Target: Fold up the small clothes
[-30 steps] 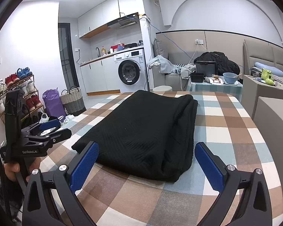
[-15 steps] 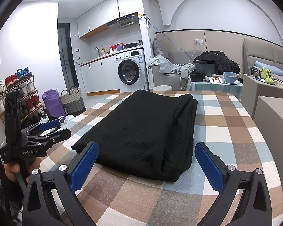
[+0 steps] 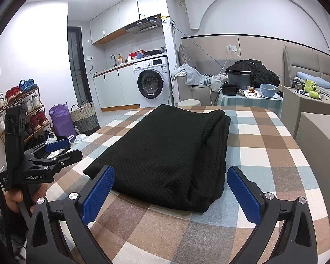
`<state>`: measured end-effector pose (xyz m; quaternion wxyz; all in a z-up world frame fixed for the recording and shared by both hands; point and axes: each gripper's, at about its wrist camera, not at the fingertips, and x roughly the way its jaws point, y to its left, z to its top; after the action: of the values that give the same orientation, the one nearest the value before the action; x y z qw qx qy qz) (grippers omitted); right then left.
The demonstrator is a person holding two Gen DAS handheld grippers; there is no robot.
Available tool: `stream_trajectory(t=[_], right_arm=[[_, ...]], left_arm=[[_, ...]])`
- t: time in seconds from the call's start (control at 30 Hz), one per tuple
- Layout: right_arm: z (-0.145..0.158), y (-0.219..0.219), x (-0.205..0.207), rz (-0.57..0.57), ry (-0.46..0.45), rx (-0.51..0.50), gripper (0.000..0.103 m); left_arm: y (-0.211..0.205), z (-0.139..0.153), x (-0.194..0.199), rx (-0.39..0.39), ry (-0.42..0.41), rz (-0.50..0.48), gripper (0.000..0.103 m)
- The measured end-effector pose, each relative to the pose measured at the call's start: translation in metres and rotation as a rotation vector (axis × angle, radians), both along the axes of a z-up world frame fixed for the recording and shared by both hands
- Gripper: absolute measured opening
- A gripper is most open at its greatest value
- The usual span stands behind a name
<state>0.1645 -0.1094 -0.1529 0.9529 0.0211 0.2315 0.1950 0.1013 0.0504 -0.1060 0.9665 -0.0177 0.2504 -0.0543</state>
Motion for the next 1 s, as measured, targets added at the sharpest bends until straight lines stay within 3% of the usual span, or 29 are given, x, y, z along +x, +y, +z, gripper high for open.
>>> stream_trajectory(t=[1.0], right_arm=[[-0.0025,0.0010,0.0020,0.002,0.002,-0.008,0.103]], left_arm=[[-0.0002,-0.0002,0.0000,-0.002,0.001,0.000,0.103]])
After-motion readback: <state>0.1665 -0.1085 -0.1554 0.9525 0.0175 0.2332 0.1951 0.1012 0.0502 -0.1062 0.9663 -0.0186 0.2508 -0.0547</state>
